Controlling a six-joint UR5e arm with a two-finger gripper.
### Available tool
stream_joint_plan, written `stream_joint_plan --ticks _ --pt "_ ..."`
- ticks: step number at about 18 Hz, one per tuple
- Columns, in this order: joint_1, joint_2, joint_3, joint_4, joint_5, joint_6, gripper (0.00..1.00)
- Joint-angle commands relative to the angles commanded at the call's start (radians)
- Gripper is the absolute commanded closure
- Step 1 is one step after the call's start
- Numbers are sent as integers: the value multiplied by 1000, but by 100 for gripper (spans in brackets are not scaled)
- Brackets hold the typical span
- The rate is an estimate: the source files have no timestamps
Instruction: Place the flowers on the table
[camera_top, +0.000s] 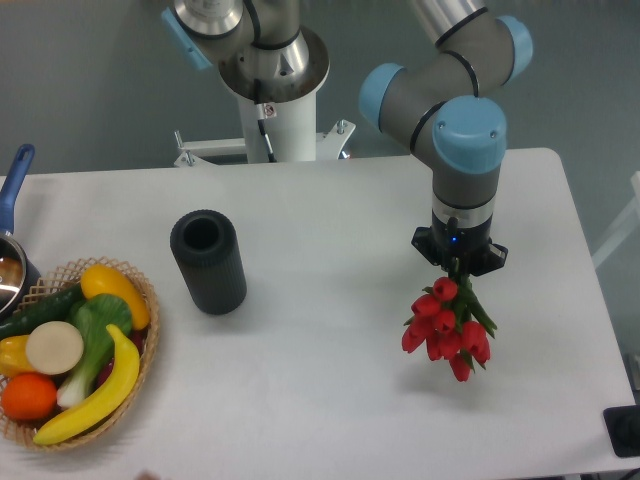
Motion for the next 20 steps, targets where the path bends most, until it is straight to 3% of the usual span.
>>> stream_joint_plan --ticks 12,20 --pt "-3 -26 -5 -2 -2 -6 87" --pt "-23 -58 -5 6 -3 -11 61"
